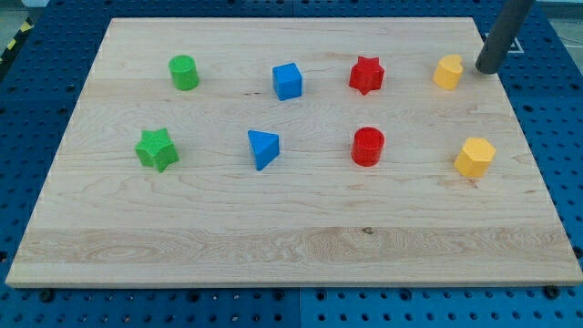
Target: Place the yellow heart top left to the red circle
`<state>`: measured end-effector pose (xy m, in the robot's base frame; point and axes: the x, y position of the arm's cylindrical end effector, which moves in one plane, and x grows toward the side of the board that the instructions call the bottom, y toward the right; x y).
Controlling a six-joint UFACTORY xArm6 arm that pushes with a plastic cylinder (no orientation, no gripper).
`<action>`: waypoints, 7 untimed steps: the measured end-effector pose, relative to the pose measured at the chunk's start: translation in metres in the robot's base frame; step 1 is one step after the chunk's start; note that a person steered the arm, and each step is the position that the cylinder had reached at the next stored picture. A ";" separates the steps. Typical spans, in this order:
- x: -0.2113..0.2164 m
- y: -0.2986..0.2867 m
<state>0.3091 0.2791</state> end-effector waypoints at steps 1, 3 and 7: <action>0.008 -0.036; 0.053 -0.080; 0.052 -0.119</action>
<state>0.3612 0.1602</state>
